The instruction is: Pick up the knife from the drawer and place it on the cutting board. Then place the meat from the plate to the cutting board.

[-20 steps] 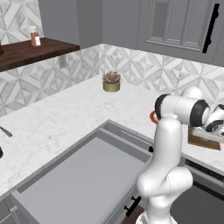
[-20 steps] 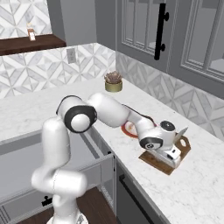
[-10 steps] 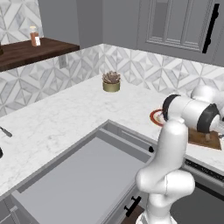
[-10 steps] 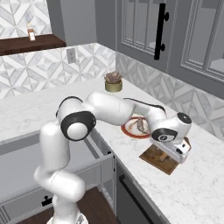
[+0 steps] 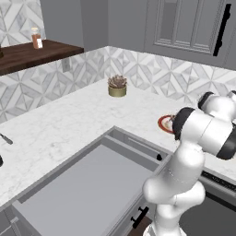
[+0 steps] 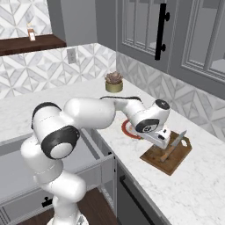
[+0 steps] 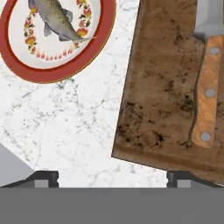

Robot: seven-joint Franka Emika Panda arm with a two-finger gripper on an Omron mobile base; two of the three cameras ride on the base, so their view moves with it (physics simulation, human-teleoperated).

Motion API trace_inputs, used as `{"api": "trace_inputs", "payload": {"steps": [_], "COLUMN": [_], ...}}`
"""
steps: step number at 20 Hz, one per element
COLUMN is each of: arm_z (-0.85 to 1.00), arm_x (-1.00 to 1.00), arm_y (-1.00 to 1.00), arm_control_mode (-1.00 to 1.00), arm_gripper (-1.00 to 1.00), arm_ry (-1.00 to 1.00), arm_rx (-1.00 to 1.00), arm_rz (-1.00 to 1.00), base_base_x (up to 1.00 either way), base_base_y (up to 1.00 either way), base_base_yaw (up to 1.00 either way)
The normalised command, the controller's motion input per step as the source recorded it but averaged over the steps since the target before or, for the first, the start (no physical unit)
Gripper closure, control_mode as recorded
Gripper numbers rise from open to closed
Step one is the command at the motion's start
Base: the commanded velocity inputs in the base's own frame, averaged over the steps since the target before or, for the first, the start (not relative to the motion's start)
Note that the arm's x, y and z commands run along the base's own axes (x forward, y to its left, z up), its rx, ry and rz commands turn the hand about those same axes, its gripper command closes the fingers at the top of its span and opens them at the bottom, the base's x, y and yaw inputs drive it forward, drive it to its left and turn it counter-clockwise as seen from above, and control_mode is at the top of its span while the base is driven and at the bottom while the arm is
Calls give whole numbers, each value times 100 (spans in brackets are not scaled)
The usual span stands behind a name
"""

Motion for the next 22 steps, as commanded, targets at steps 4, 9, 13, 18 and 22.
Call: {"api": "trace_inputs", "payload": {"steps": [4, 9, 13, 18, 22], "arm_z": [35, 36, 2, -6, -2], "arm_x": [63, 58, 60, 66, 64], "arm_y": [85, 45, 9, -6, -3], "arm_control_mode": [-100, -100, -100, -100, -100], "arm_gripper": [-100, -100, -100, -100, -100], "arm_ry": [-5, -7, -3, 5, 9], "arm_rx": [-7, -6, -1, -3, 0], "arm_rz": [31, 29, 14, 1, 0], "base_base_x": [0, 0, 0, 0, 0], "base_base_y": [0, 0, 0, 0, 0], "base_base_yaw": [0, 0, 0, 0, 0]}}
